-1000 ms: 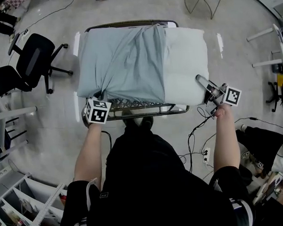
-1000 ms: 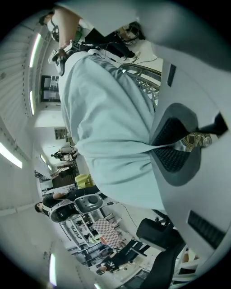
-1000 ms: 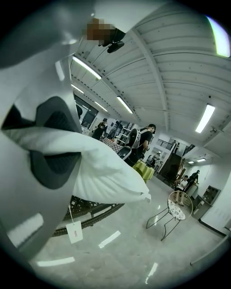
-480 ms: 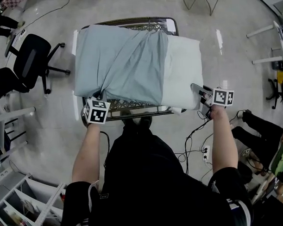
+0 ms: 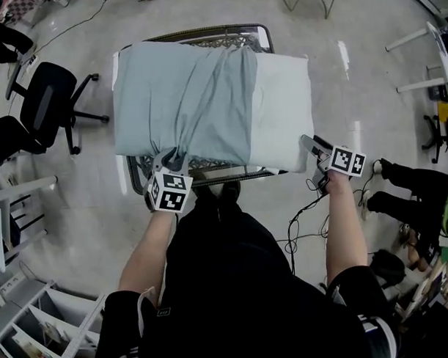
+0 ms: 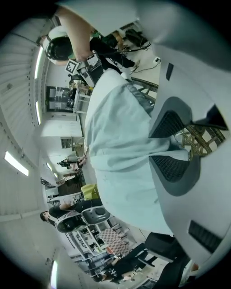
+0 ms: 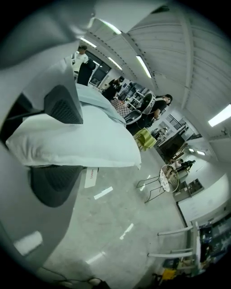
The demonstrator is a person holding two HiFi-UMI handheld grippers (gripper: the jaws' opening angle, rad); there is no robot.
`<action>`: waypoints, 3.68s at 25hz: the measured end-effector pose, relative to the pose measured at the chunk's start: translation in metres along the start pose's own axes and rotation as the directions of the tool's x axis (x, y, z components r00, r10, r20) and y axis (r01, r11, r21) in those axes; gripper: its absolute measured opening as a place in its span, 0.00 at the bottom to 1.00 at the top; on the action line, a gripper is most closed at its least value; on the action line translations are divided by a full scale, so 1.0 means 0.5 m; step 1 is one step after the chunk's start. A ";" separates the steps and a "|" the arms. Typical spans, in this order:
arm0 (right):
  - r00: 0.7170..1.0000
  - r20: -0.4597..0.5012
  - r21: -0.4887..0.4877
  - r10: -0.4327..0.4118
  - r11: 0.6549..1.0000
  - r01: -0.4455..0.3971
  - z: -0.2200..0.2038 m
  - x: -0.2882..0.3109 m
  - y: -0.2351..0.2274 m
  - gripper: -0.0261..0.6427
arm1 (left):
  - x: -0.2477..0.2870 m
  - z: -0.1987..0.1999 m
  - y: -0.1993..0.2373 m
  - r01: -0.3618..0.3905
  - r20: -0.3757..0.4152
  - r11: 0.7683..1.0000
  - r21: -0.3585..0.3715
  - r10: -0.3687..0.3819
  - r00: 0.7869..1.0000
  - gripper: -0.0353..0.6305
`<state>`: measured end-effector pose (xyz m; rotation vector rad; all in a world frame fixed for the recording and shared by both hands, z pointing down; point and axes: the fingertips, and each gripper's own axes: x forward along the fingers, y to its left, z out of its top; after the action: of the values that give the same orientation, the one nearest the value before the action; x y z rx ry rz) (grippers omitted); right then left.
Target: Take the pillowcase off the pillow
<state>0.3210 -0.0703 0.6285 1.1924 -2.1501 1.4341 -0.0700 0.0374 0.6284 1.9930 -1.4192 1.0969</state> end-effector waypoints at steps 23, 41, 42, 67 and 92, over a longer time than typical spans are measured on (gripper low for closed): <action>0.984 -0.039 -0.171 -0.172 0.972 0.163 -0.152 -0.055 0.047 0.59 | 0.084 -0.023 -0.065 0.005 -0.054 0.994 0.105 0.001 0.999 0.33; 0.992 0.089 0.328 -0.088 0.943 0.054 -0.257 0.062 0.054 0.77 | 0.046 -0.001 -0.053 0.109 -0.005 0.994 0.022 -0.108 0.994 0.06; 0.992 0.090 0.342 -0.087 0.938 0.051 -0.263 0.050 0.051 0.77 | 0.047 0.003 -0.055 0.114 0.001 0.993 0.007 -0.114 0.993 0.06; 0.870 0.492 0.559 0.018 0.760 -0.332 -0.170 0.143 0.194 0.31 | 0.063 -0.002 -0.048 0.157 0.012 0.987 0.015 -0.157 0.987 0.06; 0.914 0.401 0.479 0.058 0.837 -0.263 -0.135 0.102 0.182 0.42 | 0.028 -0.007 0.035 0.223 0.043 0.975 0.000 -0.223 0.974 0.06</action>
<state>0.2070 -0.0214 0.6348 1.6097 -2.2055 2.1233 -0.0851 0.0259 0.6405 2.1229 -1.1813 0.9563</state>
